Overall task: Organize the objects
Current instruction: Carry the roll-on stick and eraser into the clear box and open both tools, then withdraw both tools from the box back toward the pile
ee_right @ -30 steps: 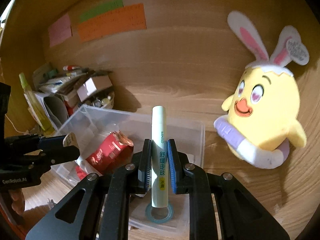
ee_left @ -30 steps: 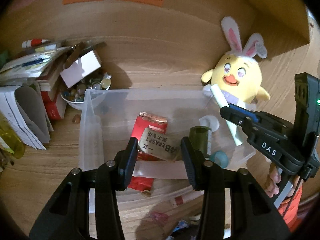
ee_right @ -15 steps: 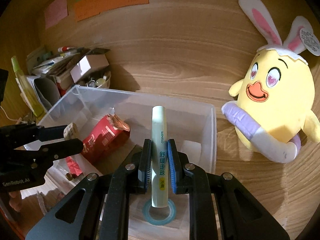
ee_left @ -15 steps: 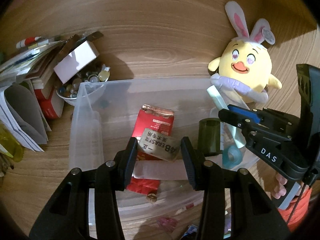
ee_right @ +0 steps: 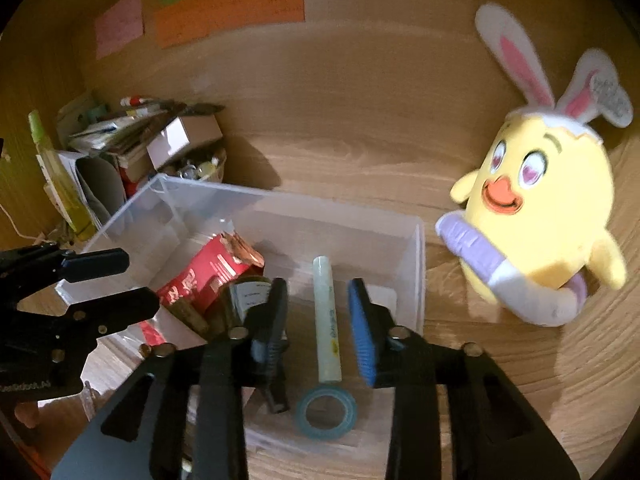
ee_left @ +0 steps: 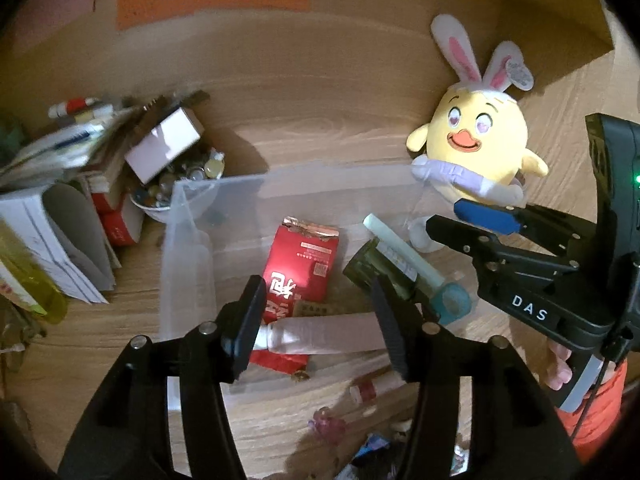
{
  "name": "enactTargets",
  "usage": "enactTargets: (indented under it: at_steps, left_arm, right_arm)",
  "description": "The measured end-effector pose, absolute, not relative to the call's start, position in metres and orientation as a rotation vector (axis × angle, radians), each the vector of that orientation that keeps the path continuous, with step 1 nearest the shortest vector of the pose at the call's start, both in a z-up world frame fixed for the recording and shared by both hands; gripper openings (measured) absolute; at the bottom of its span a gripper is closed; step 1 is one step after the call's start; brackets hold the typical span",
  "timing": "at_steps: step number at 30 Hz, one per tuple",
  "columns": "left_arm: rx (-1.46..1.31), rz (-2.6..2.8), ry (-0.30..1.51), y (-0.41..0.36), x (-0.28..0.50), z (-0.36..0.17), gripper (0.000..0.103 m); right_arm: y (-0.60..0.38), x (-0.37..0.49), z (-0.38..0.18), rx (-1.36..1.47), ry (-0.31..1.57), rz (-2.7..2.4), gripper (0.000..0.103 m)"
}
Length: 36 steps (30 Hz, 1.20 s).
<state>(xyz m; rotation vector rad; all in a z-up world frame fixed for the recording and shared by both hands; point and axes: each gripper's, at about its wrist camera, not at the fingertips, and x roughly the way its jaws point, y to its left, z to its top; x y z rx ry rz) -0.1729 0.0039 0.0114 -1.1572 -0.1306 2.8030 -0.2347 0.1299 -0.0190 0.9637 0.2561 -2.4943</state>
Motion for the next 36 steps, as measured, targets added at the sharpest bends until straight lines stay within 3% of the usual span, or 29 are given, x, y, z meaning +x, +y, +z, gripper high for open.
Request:
enactTargets:
  at_steps: [9, 13, 36]
  left_arm:
    - [-1.073, 2.854, -0.123, -0.002, -0.140, 0.029, 0.078]
    - [-1.069, 2.856, -0.145, -0.009, -0.125, 0.029, 0.083]
    - [-1.211, 2.649, -0.165, 0.016, -0.067, -0.043, 0.086]
  right_arm:
    - [0.127, -0.198, 0.002, 0.866, 0.297, -2.507, 0.055]
    - [0.127, -0.177, 0.008, 0.837, 0.291, -2.500, 0.065]
    - [0.154, -0.100, -0.051, 1.049, 0.314, -2.501, 0.067]
